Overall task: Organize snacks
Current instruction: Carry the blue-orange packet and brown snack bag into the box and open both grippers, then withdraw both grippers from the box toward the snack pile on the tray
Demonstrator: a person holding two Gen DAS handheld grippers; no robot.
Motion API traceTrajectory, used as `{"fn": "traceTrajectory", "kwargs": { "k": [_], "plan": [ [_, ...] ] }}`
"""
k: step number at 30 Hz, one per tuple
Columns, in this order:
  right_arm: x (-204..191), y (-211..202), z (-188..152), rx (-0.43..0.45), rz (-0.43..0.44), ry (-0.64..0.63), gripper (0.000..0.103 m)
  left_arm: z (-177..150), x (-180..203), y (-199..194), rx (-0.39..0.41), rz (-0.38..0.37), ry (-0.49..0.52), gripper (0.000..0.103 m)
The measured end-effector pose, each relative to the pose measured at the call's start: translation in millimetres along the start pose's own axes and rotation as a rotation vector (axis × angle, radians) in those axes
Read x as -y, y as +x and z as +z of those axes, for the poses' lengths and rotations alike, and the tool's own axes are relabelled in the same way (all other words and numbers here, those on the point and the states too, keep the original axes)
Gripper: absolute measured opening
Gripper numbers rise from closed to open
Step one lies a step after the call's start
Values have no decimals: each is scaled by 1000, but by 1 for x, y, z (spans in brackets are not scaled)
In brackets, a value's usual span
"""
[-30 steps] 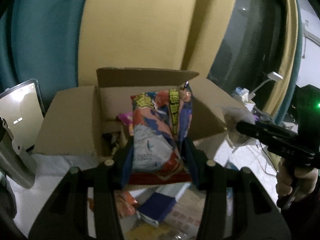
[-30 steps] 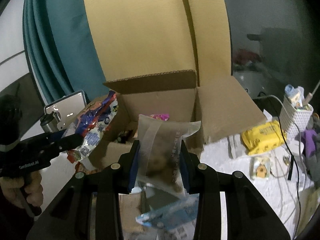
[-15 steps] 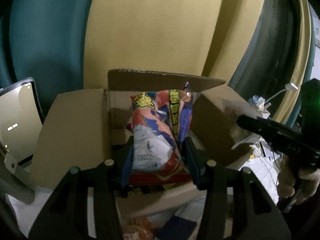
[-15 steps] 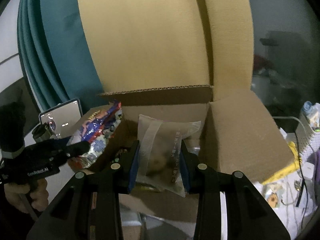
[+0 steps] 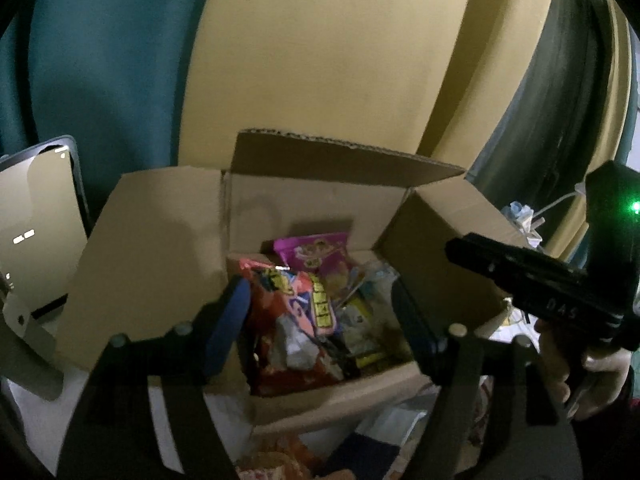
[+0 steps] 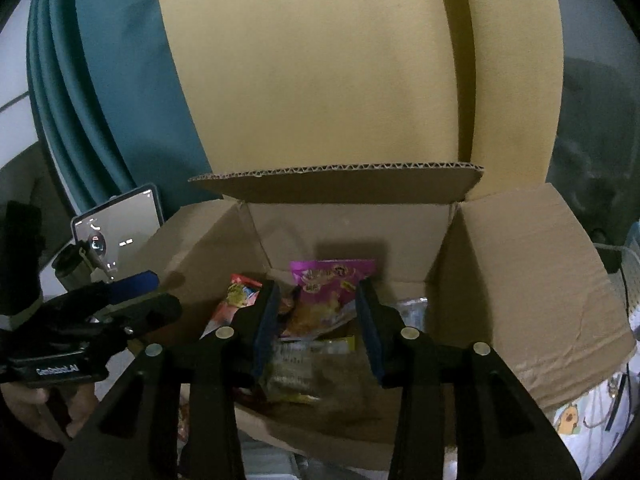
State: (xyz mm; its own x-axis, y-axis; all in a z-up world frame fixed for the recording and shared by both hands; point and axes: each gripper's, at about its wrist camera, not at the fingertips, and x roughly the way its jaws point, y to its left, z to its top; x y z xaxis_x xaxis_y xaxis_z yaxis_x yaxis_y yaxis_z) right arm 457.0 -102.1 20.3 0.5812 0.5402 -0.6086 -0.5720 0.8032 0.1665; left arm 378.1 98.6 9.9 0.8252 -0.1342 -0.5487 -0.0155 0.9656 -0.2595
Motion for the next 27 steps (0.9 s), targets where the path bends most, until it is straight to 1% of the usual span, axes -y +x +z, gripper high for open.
{"fn": "traceTrajectory", "kwargs": {
  "k": [3, 4, 9, 10, 16, 17, 18, 19, 20, 25, 27],
  "plan": [
    [-3, -5, -3, 1, -8, -2, 45, -4, 4, -6, -2, 2, 11, 75],
    [-3, -8, -4, -6, 4, -6, 45, -6, 6, -8, -5, -2, 15, 75],
    [1, -27, -13, 5, -7, 6, 45, -18, 21, -24, -3, -36, 39, 75],
    [2, -31, -15, 1, 4, 3, 45, -19, 23, -26, -2, -39, 42, 75],
    [3, -55, -29, 8, -9, 3, 46, -35, 36, -37, -13, -51, 34, 75],
    [4, -58, -32, 9, -12, 3, 50, -39, 39, -38, -17, -55, 31, 75],
    [5, -61, -35, 11, -17, 5, 61, -41, 41, -39, -20, -57, 30, 75],
    [7, -64, -38, 13, -20, 8, 67, -45, 45, -41, -24, -61, 33, 75],
    [9, -67, -41, 15, -22, 13, 69, -47, 47, -42, -26, -62, 35, 75],
    [17, -80, -57, 11, -33, 21, 71, -63, 65, -45, -50, -74, 45, 75],
    [22, -83, -65, 8, -38, 32, 73, -70, 73, -45, -62, -75, 51, 75]
  ]
}}
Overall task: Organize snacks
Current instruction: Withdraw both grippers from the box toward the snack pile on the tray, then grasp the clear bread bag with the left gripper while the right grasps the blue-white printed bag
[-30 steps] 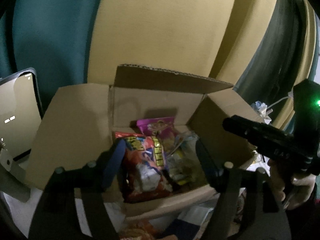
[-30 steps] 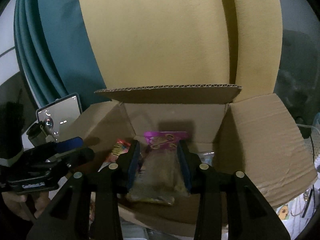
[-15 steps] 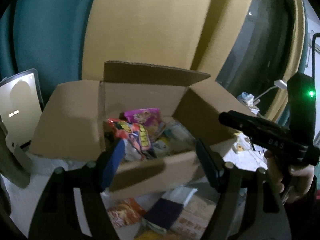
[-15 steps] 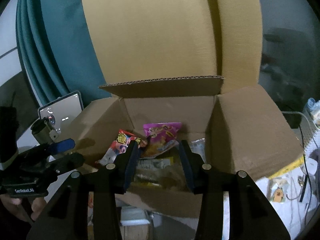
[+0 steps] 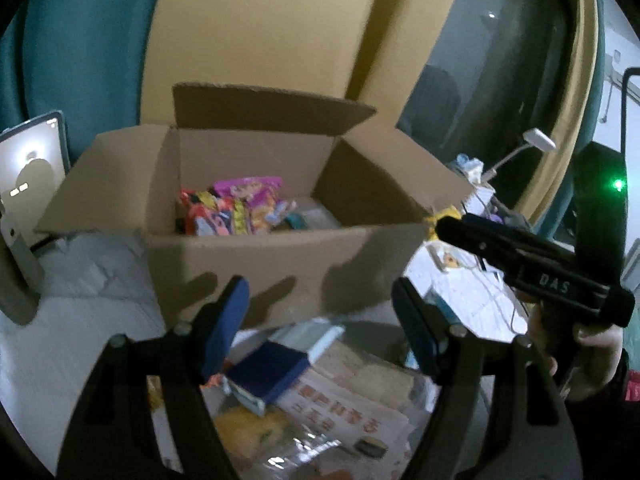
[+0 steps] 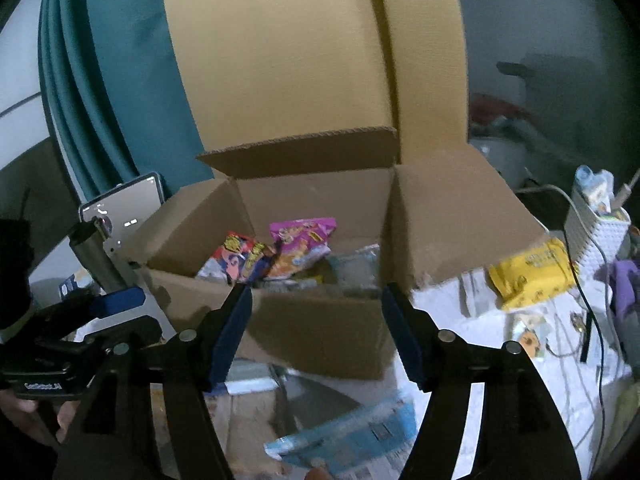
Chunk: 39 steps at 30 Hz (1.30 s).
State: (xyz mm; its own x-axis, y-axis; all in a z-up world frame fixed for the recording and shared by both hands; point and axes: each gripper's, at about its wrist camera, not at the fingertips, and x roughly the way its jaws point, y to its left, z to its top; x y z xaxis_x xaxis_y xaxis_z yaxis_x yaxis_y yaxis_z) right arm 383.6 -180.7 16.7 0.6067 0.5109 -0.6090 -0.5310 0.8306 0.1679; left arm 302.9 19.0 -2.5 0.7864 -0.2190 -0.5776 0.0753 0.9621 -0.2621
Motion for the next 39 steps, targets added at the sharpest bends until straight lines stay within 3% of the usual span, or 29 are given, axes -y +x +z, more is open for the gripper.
{"fn": "traceTrajectory", "kwargs": {
  "k": [13, 23, 29, 36, 37, 39],
  "plan": [
    [45, -13, -59, -97, -29, 48, 79, -39, 29, 14, -64, -4, -22, 75],
    [47, -11, -92, -166, 52, -15, 84, -52, 47, 16, -89, 26, -13, 75],
    [41, 11, -108, -204, 71, -63, 85, -55, 49, 3, -82, 74, -15, 75],
    [46, 26, -119, -237, 108, -39, 86, -59, 28, -18, -63, 190, -36, 75],
    [47, 27, -120, -240, 117, -28, 85, -61, 24, -19, -64, 202, -41, 75],
    [46, 26, -122, -235, 126, -27, 73, -66, 15, -19, -70, 232, -50, 75]
  ]
}}
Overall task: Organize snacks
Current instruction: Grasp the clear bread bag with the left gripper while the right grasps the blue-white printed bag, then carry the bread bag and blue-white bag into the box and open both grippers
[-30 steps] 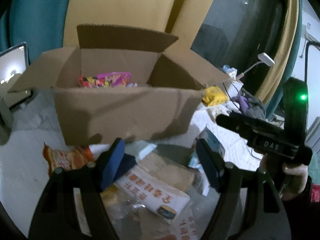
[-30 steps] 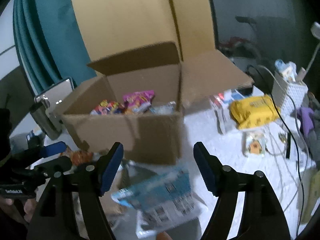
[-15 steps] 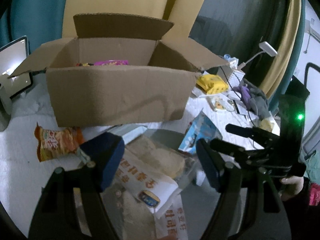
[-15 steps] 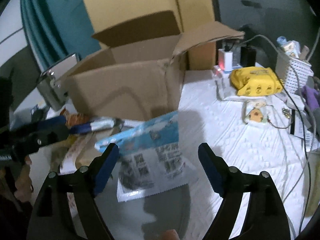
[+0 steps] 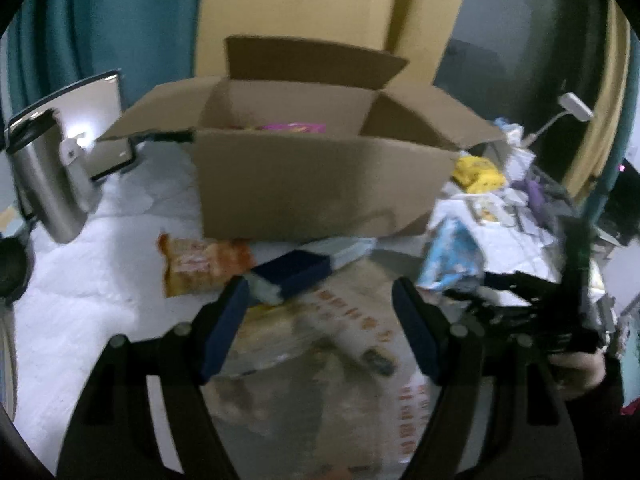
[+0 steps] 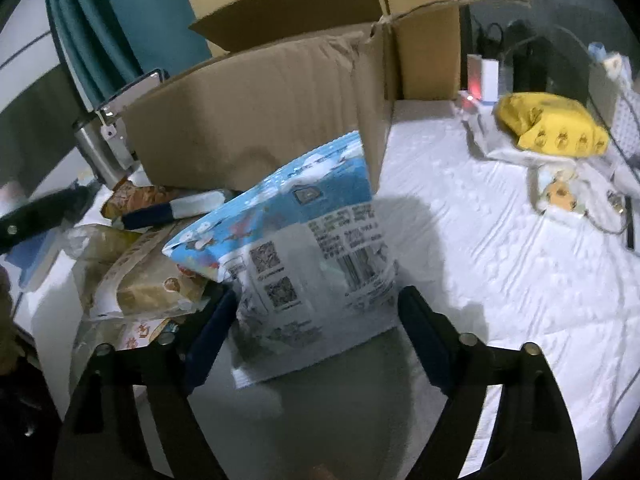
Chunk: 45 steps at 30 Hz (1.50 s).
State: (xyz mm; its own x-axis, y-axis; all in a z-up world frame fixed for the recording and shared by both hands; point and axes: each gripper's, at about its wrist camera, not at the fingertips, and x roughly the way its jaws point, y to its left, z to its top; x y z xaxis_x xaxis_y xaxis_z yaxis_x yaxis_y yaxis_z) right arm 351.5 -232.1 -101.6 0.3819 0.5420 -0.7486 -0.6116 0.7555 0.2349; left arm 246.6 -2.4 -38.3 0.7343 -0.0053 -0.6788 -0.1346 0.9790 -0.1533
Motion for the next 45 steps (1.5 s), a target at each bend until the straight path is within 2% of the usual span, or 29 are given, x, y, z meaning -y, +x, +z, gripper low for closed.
{"fn": "traceTrajectory", "kwargs": {
  "k": [3, 6, 12, 22, 28, 32, 36, 45],
  "plan": [
    [-4, -3, 0, 16, -4, -14, 66, -6, -14, 7, -14, 34, -31, 78],
    [-3, -8, 1, 35, -4, -13, 59, -9, -25, 16, -29, 46, -56, 91],
    [2, -27, 6, 92, -16, 12, 57, -16, -31, 33, -67, 7, -94, 96],
    [-1, -36, 8, 112, -18, 12, 57, -33, -40, 51, -150, -35, -127, 97],
    [-7, -39, 9, 117, -19, 5, 57, -37, -46, 49, -128, -45, -107, 96],
    [-13, -43, 10, 120, -21, -5, 57, -42, -44, 48, -113, -26, -62, 70],
    [-21, -46, 11, 121, -26, -14, 57, -45, -47, 44, -104, -44, -44, 58],
    [-43, -56, 17, 134, -30, -53, 57, -46, -52, 15, -60, -131, -74, 55]
  ]
}}
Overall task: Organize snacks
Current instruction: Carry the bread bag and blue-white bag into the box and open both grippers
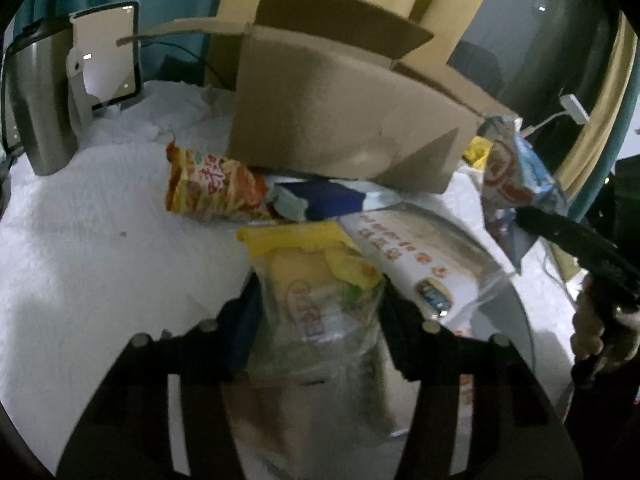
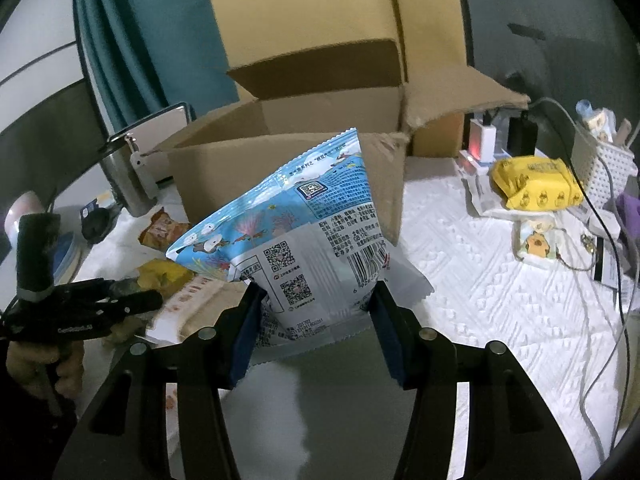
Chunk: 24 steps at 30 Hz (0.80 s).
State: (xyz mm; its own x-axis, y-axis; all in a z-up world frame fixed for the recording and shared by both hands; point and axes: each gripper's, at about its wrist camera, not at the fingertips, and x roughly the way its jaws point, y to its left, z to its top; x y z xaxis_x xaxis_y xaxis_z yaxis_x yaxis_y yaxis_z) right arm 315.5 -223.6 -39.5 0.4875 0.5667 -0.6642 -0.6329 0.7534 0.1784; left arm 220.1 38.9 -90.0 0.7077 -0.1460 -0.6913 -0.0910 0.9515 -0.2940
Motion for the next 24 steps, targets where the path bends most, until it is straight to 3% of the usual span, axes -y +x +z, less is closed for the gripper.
{"fn": "traceTrajectory", "kwargs": {
  "k": [11, 24],
  "plan": [
    [-33, -8, 20, 25, 16, -47, 57, 14, 3, -48, 107, -48, 11, 55],
    [-43, -7, 50, 61, 31, -76, 57, 52, 15, -67, 193, -85, 56, 55]
  ]
}}
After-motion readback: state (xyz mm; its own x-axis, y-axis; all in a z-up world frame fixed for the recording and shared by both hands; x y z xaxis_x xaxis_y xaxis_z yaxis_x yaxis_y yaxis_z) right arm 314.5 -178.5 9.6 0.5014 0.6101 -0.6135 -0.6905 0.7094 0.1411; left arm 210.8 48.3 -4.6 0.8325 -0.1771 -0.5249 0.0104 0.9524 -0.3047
